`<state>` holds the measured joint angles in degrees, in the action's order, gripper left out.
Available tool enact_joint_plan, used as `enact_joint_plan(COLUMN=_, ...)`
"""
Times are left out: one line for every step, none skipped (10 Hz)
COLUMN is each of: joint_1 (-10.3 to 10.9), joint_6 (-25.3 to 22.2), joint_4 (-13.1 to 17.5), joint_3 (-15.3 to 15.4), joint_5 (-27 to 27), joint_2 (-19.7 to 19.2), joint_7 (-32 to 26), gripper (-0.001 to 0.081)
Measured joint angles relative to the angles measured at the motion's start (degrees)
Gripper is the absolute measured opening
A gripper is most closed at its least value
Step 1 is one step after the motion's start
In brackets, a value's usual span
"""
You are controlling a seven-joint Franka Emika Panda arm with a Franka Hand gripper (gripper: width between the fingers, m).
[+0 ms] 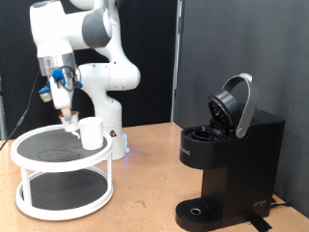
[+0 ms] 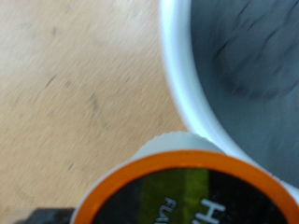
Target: Make a cup of coffee with the keurig machine
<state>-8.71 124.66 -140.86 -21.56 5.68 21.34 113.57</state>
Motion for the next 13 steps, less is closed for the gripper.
enact_joint_plan(joint_1=1.5, joint_6=-0.1, joint_4=1.1, joint_3=0.2, joint_5=2.5, joint_2=-0.5, joint_7=0.0, gripper=0.0388)
enact_joint_plan(joint_1=2.7, joint_6=0.0, joint_4=2.0, joint_3=0.6, joint_5=4.5, joint_2=-1.1, joint_7=0.5, gripper=0.0388)
enact_joint_plan(joint_1=3.4, joint_6=0.3, joint_4=2.9, joint_3=1.6, joint_5=5.2, joint_2=-1.8, joint_7=2.4, gripper=0.0388)
enact_joint_plan(joint_1=3.5, joint_6=0.7, joint_4=3.8, joint_3=2.4, joint_5=5.2, joint_2=-3.0, joint_7=4.3, gripper=0.0388)
enact_joint_plan(joint_1=3.5, joint_6=0.7, joint_4=3.7, joint_3=2.3, joint_5=5.3, joint_2=-2.9, joint_7=3.7, gripper=0.0388)
enact_joint_plan(joint_1=3.6, joint_6=0.7, joint_4=3.7, joint_3=2.1, joint_5=7.7, joint_2=-3.0, joint_7=3.5, gripper=0.0388)
enact_joint_plan(joint_1=4.1, joint_6=0.7, joint_4=3.9, joint_3=2.0, joint_5=11.8, joint_2=-3.0, joint_7=2.7, gripper=0.0388)
enact_joint_plan(joint_1=5.1, joint_6=0.6, joint_4=4.6, joint_3=2.1, joint_5=15.7, joint_2=-3.2, joint_7=2.0, gripper=0.0388)
enact_joint_plan(joint_1=6.4, joint_6=0.3, joint_4=5.6, joint_3=2.3, joint_5=18.4, joint_2=-3.6, joint_7=1.9, gripper=0.0388)
enact_joint_plan(joint_1=7.5, joint_6=-0.3, joint_4=6.8, joint_3=2.8, joint_5=20.3, joint_2=-4.0, joint_7=1.9, gripper=0.0388)
enact_joint_plan(joint_1=8.6, joint_6=-0.7, joint_4=7.8, joint_3=3.4, joint_5=22.1, joint_2=-4.5, joint_7=1.9, gripper=0.0388)
enact_joint_plan(joint_1=9.5, joint_6=-0.7, joint_4=8.7, joint_3=4.2, joint_5=23.4, joint_2=-5.0, joint_7=2.3, gripper=0.0388)
enact_joint_plan(joint_1=10.2, joint_6=-0.2, joint_4=9.4, joint_3=5.3, joint_5=24.0, joint_2=-5.4, joint_7=3.4, gripper=0.0388)
